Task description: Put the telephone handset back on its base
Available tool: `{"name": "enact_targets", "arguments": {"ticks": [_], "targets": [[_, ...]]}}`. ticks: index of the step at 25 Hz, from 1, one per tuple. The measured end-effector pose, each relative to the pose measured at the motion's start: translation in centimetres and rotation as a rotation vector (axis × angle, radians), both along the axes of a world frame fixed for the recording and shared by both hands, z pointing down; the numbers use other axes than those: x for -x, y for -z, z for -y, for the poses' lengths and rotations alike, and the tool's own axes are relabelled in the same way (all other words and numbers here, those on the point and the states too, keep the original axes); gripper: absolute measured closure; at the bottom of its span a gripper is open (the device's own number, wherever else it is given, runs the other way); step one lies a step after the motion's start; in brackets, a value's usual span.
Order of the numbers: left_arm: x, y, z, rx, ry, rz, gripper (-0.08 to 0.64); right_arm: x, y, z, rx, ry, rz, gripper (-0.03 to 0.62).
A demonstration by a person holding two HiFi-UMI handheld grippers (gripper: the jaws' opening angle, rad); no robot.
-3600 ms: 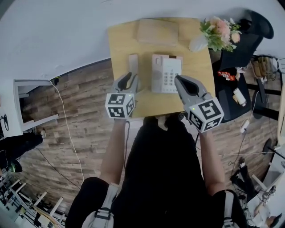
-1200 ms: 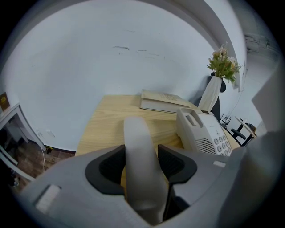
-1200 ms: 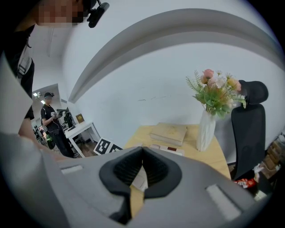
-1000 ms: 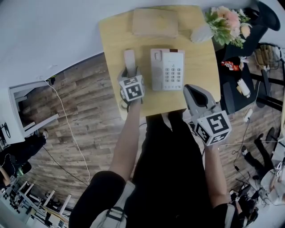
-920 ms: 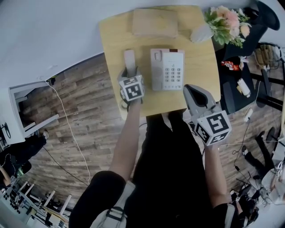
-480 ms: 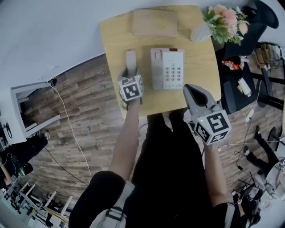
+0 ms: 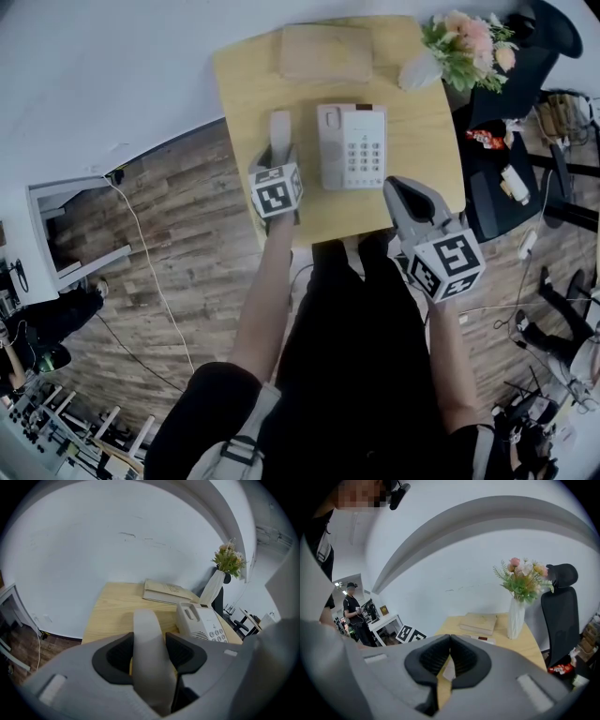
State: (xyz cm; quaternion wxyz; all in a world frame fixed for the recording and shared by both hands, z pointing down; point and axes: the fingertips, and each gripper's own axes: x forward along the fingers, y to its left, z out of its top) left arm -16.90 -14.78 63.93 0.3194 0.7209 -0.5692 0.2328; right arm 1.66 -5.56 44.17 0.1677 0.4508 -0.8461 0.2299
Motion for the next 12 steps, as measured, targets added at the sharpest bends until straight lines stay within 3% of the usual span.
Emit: {"name": "enact_targets", "arguments": {"ticks": [12], "targets": [[0.4, 3.6, -0.1, -0.055, 0.003, 0.004, 0.336, 0.1, 1.2, 0.0, -0.039, 0.014, 0.027, 0.589]]}}
